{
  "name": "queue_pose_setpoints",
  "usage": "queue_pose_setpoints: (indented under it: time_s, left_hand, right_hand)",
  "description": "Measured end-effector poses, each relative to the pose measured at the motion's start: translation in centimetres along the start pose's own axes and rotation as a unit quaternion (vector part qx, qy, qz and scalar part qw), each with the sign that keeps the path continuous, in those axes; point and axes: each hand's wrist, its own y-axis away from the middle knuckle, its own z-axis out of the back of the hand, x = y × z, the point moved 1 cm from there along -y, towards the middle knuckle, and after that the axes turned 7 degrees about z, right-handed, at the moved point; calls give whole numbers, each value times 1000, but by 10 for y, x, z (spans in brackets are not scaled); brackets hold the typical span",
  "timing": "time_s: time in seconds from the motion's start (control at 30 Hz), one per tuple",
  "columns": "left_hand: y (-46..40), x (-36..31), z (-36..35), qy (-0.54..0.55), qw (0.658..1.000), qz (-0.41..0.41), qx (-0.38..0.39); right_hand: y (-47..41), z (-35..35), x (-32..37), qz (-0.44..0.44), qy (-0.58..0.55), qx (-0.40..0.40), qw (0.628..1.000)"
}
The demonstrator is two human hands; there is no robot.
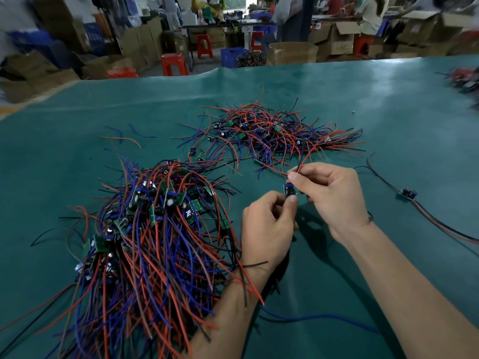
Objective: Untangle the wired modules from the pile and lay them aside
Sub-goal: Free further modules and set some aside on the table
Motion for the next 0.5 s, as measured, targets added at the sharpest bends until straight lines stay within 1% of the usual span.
queue_pose_setpoints:
  time_s: [0.1, 0.17, 0.23, 0.3, 0.4, 0.5]
  left_hand:
    - [-1, 2, 1, -11, 1000, -11, -3]
    - [-3, 3, 1, -21, 1000, -17, 0]
    - [-3, 3, 1, -33, 999, -21, 9]
    - [-2, 3, 0, -41, 999, -27, 19]
    - [-1, 4, 0, -62, 997, -42, 28]
    - [0, 3, -1, -56, 997, -39, 30]
  right_hand:
    - [-2, 3, -1, 19, 29, 17, 999]
    - [-4, 8, -2, 35, 85, -5, 996]
    - [-9, 19, -1, 49, 123, -56, 990]
    - [-16, 36, 0, 55, 133, -119, 982]
    - [-23, 64, 1, 59, 108, -221, 967]
    - [-24, 76, -2, 57, 89, -314, 943]
